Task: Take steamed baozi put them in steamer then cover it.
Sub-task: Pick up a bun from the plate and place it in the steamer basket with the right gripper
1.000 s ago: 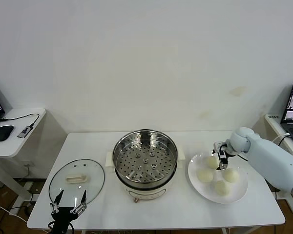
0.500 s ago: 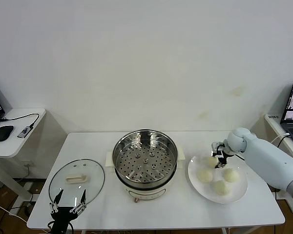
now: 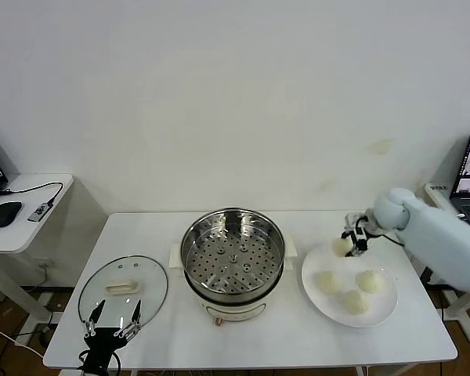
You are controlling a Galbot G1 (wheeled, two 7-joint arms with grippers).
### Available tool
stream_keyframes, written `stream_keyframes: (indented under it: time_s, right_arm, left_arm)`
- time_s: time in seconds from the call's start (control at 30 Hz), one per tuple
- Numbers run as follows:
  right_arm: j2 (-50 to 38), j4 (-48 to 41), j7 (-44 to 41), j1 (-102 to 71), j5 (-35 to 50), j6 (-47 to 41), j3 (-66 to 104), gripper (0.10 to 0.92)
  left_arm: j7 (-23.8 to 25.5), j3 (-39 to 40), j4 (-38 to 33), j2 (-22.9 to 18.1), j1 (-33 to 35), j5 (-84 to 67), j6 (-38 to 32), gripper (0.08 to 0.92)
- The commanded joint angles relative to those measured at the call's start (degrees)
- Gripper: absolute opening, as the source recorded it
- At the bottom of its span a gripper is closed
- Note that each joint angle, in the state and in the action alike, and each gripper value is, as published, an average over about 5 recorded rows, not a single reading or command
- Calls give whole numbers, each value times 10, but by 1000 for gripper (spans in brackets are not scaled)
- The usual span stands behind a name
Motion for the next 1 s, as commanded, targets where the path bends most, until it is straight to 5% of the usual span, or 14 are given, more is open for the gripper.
stream_keyframes:
  time_s: [0.03,0.47,1.0]
  right_arm:
    - [8,72,-2,224,141,22,-144,551]
    - [218,39,29,306,177,177,-271,560]
    - [358,-33,67,225,-20,322,-320,560]
  left_arm:
    - [1,1,-1,2,-1,-26,4,823]
    - [0,5,-2,22,-17,-33,5,823]
    - [-2,1,0,18,-31,-35,5,823]
